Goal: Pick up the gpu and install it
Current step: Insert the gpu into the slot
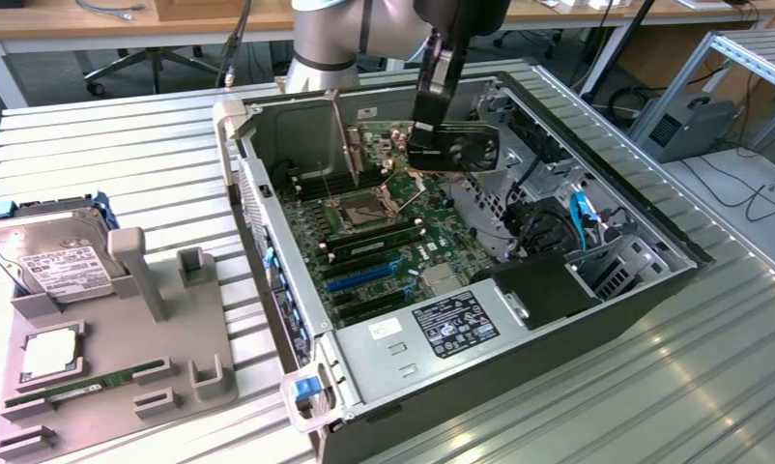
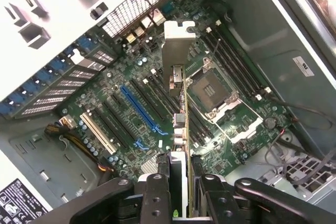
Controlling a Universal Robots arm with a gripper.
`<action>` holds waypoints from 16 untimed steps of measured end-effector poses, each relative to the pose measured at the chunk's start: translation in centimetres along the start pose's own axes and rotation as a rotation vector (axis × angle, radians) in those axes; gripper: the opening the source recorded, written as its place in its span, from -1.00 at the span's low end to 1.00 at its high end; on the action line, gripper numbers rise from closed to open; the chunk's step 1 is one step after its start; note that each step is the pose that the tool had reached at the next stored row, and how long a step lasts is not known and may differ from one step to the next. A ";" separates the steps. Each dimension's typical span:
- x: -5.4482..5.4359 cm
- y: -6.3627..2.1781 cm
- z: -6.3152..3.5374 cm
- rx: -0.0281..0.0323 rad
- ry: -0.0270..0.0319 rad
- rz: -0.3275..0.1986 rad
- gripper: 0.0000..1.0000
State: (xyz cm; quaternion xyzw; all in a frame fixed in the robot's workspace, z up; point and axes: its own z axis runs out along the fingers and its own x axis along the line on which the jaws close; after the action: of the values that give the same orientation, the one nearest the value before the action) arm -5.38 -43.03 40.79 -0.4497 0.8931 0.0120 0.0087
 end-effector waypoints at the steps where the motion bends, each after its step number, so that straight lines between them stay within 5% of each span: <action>1: 0.0 0.00 0.00 -0.0004 0.0003 -0.016 -0.47; 16: 0.0 0.00 0.07 -0.0064 0.0033 -0.244 -0.47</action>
State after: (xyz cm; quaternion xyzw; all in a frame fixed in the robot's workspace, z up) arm -5.38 -43.03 40.72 -0.5551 0.8316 0.0129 0.0071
